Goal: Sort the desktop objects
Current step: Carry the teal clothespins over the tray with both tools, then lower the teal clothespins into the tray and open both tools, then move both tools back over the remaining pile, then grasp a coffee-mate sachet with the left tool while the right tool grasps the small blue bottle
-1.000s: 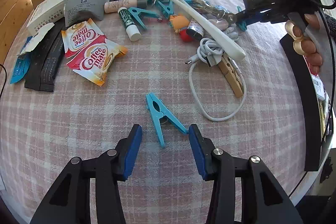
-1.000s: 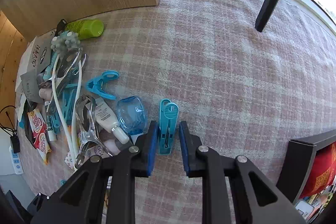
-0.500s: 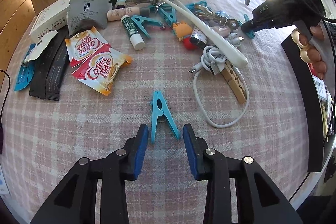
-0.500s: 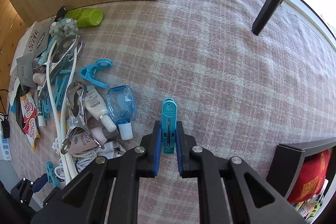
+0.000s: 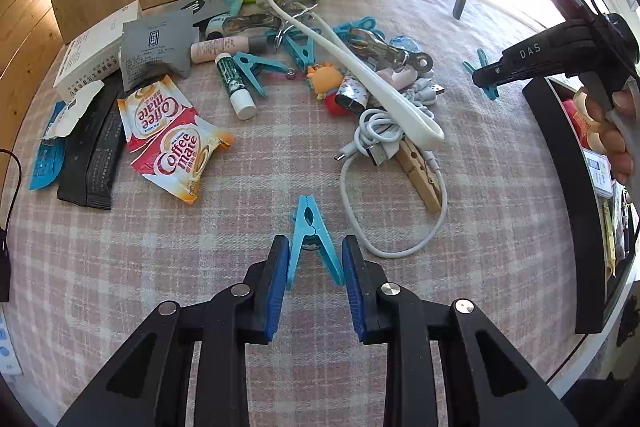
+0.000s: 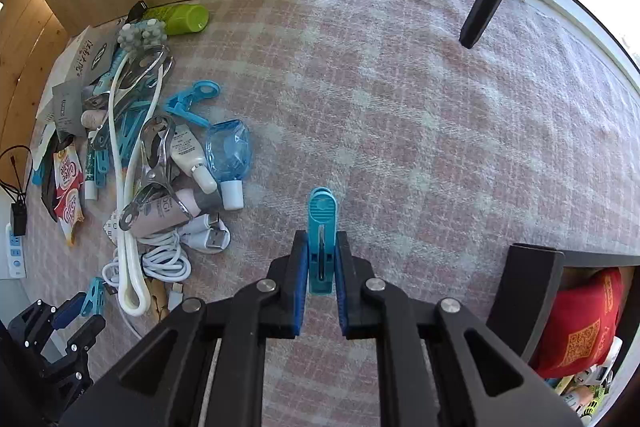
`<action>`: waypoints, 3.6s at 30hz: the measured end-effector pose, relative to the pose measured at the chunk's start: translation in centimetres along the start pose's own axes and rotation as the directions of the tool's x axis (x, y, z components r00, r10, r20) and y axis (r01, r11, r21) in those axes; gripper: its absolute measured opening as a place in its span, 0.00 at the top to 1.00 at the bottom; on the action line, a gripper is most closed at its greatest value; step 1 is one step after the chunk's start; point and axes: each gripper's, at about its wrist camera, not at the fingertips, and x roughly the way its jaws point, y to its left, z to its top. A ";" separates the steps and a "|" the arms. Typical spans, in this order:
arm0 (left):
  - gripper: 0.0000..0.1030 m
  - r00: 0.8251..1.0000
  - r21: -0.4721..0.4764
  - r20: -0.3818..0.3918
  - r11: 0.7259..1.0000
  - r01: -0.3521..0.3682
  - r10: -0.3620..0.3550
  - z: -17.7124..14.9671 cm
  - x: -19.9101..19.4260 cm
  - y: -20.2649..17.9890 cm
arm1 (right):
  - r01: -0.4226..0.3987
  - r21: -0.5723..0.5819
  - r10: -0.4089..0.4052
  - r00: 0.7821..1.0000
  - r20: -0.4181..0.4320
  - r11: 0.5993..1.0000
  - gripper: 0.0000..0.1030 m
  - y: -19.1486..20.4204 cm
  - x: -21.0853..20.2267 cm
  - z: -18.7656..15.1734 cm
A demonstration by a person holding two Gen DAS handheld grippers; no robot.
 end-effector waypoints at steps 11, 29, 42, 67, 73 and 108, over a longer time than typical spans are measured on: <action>0.75 0.992 0.159 0.044 0.981 0.107 -0.116 0.8 -4.1 -9.5 | -0.024 0.039 0.021 0.997 0.078 0.999 0.88 -6.5 -6.9 -6.4; 0.75 0.929 0.554 -0.119 0.752 0.356 -0.352 -1.8 -3.4 -35.1 | 0.072 0.357 -0.101 0.993 0.064 0.931 0.88 -27.9 -14.4 -23.9; 0.58 0.931 0.608 -0.155 0.711 0.353 -0.330 -3.6 -3.1 -40.7 | 0.067 0.408 -0.102 0.993 0.064 0.911 0.86 -30.9 -14.7 -27.0; 0.56 0.979 0.340 -0.013 0.920 0.194 -0.202 0.6 -3.7 -22.0 | 0.008 0.183 -0.037 0.987 0.156 0.983 0.83 -18.8 -14.2 -16.3; 0.56 0.993 0.181 0.019 0.977 0.110 -0.116 1.7 -3.5 -12.5 | -0.014 0.078 0.001 0.986 0.167 0.997 0.75 -12.5 -13.0 -11.5; 0.29 0.995 -0.458 -0.082 0.885 -0.089 0.058 4.6 4.0 10.4 | -0.045 -0.070 0.044 0.999 -0.013 0.997 0.64 3.9 1.3 7.9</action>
